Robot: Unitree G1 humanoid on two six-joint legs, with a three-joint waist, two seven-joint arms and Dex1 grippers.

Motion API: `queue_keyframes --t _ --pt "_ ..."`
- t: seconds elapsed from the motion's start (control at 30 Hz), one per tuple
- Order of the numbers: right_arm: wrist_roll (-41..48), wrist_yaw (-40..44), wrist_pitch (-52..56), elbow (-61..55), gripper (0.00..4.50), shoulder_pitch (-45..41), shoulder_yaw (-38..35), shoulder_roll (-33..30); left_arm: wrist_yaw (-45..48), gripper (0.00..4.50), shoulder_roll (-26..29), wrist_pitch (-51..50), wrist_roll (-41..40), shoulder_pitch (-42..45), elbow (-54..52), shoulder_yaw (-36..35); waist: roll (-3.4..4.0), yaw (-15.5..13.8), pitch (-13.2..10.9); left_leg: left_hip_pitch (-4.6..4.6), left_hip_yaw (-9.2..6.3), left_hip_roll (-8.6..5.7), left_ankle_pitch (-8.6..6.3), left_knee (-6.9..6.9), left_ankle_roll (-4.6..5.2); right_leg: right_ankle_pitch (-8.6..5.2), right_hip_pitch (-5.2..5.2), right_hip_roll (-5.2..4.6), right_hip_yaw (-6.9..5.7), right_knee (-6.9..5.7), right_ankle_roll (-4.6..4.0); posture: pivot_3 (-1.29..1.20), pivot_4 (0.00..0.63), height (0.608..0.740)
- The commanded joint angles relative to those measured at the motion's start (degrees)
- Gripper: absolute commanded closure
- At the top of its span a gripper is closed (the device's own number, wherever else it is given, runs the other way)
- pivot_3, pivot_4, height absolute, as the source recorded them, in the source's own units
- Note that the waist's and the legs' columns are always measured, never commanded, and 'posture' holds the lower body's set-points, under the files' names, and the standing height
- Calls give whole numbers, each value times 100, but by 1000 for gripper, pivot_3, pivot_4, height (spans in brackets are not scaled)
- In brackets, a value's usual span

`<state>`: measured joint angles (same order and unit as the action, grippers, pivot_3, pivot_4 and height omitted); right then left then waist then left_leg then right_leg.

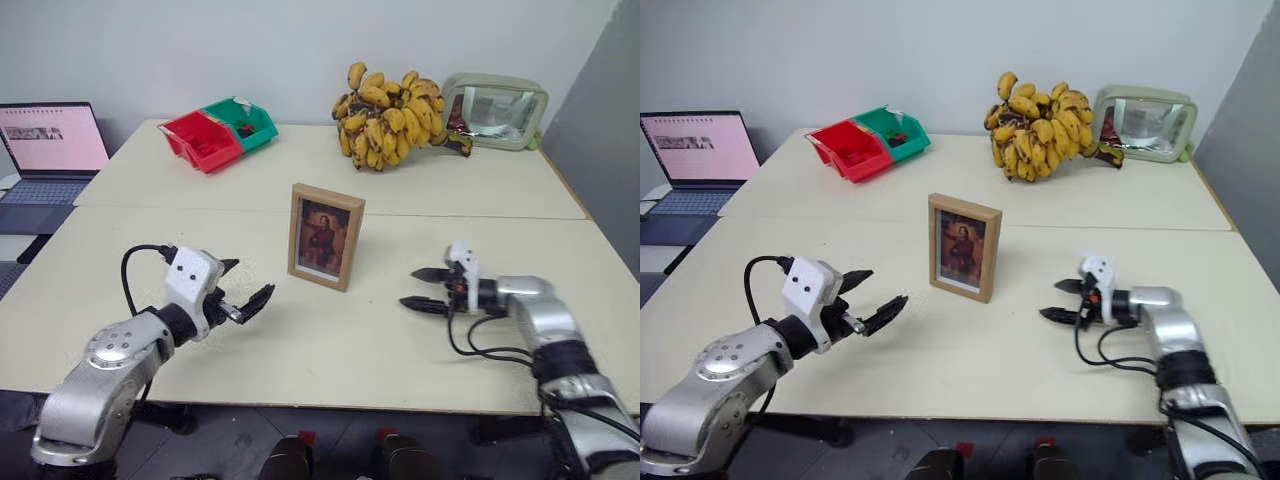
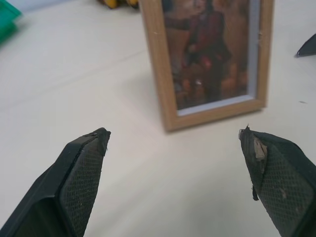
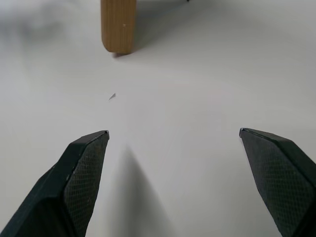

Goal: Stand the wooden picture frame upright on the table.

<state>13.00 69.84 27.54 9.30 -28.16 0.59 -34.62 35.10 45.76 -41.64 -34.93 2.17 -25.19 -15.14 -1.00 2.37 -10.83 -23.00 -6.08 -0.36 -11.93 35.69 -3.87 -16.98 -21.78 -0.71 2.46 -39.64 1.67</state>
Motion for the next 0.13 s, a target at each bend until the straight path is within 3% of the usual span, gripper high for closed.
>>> queue_keyframes --t 0.03,0.13 --pt "781 -212 1174 -1819 11 -131 -317 -292 564 0 594 -614 -615 449 444 -668 0 74 0 2 -1 0 0 0 0 -6 -3 2 -1 -6 1 0 150 740" --pt "1154 -598 1839 -2386 11 -236 -463 -296 883 0 995 -785 -725 861 910 -808 -5 94 1 9 -9 5 -1 -1 0 -21 3 28 -8 -4 7 0 150 740"
